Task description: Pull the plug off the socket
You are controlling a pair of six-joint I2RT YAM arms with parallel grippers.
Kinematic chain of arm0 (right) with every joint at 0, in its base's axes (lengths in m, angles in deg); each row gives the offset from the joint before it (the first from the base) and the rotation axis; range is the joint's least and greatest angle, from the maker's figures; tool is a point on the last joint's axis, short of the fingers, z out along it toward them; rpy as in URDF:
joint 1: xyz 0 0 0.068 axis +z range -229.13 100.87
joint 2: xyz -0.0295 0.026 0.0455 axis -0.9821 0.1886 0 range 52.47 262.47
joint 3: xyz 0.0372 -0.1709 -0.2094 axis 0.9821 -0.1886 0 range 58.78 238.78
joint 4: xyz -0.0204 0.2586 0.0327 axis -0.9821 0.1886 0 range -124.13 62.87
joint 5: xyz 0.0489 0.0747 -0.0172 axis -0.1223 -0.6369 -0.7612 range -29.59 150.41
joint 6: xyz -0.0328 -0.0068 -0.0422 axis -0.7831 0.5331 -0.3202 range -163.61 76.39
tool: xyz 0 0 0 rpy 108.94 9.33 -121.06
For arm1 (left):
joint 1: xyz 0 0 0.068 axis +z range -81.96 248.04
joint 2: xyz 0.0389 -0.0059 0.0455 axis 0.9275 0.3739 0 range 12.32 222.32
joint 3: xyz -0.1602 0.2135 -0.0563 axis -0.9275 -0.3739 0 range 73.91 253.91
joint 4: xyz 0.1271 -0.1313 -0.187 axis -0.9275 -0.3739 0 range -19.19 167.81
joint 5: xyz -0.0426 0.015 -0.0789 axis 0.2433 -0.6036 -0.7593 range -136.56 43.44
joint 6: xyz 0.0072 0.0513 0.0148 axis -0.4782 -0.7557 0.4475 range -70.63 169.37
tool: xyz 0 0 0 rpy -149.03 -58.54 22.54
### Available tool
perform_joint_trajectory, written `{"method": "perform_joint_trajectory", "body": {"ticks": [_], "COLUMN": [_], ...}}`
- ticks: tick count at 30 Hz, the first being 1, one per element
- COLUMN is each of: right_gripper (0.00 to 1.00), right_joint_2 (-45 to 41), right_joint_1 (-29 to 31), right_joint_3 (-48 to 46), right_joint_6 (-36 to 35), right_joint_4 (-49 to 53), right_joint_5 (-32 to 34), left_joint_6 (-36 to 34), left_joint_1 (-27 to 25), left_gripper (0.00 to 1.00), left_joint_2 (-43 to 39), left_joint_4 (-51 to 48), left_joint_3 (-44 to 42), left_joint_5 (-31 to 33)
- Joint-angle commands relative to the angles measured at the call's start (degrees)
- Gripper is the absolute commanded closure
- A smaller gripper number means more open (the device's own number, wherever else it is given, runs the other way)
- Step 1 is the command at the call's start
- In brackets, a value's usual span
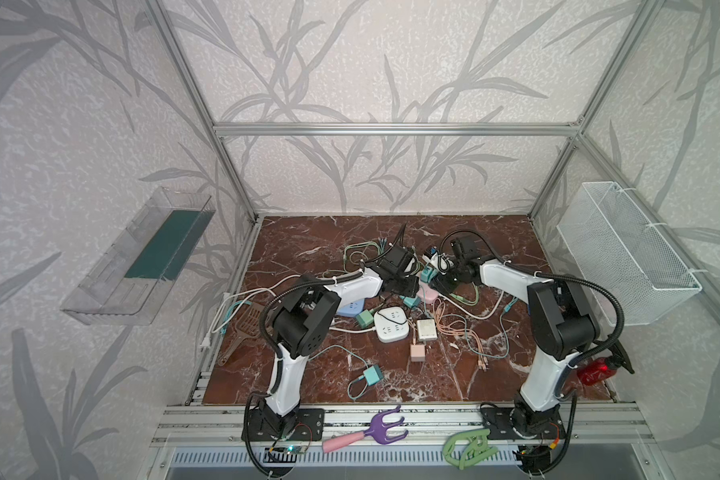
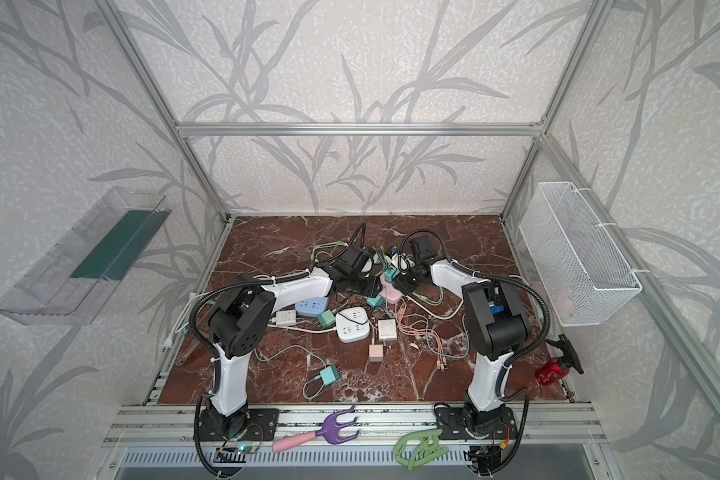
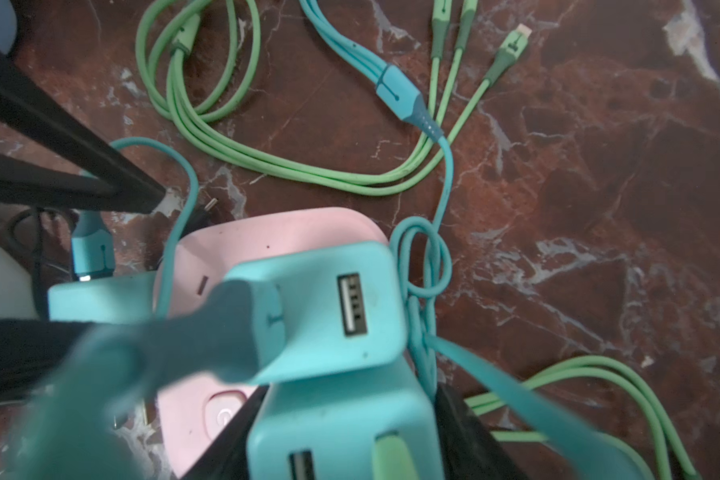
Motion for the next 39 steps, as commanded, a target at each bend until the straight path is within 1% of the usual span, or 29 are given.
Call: {"method": "perform_joint_trajectory", "body": {"ticks": [1, 4, 8, 13, 20, 22, 27, 32, 39], "right_gripper": [0.42, 0.46, 0.48, 0.57, 0.59, 0.59, 0.59, 0.59, 0.60], "right_joint_2": [0.9, 1.1, 1.1, 0.6, 0.1, -0.1, -0.6, -0.8, -1.0], "right_joint_1": [0.9, 1.2, 1.3, 1.3, 1.3, 1.3, 1.3, 1.3, 1.2], "right_joint_3": [0.9, 0.8, 0.9, 1.1, 0.9, 0.9, 0.5, 0.2, -0.1], "right_joint_6": [-0.9, -0.6, -0.6, -0.7, -0.4, -0.5, -0.9, -0.9, -1.5], "right_joint_4": [1.9, 1.7, 2.0, 2.3, 1.8, 1.7, 1.7, 1.4, 1.4], "right_joint_5": [1.2, 1.4, 2.0, 1.9, 1.2, 1.1, 2.0, 1.0, 0.7], "left_joint_6": [0.0, -1.4, -1.3, -0.8, 0.1, 0.7, 2.8, 2.7, 3.8], "left_joint_1": [-0.4, -1.3, -1.4, -1.4, -1.3, -1.3, -0.6, -0.5, -0.3], "left_gripper": [0.46, 0.46, 0.46, 0.46, 0.46, 0.46, 0.46, 0.46, 0.46], "left_joint_2": [1.1, 1.7, 2.2, 2.5, 4.1, 4.2, 2.7, 4.3, 4.8], "left_joint_4": [-2.5, -4.2, -5.0, -5.3, -9.4, -9.2, -5.1, -8.4, -8.5], "left_joint_3": [2.1, 3.1, 3.5, 3.5, 5.9, 6.0, 3.6, 6.1, 6.7], "left_joint_5": [1.5, 3.0, 3.2, 3.6, 4.4, 4.3, 2.7, 3.9, 4.9]}}
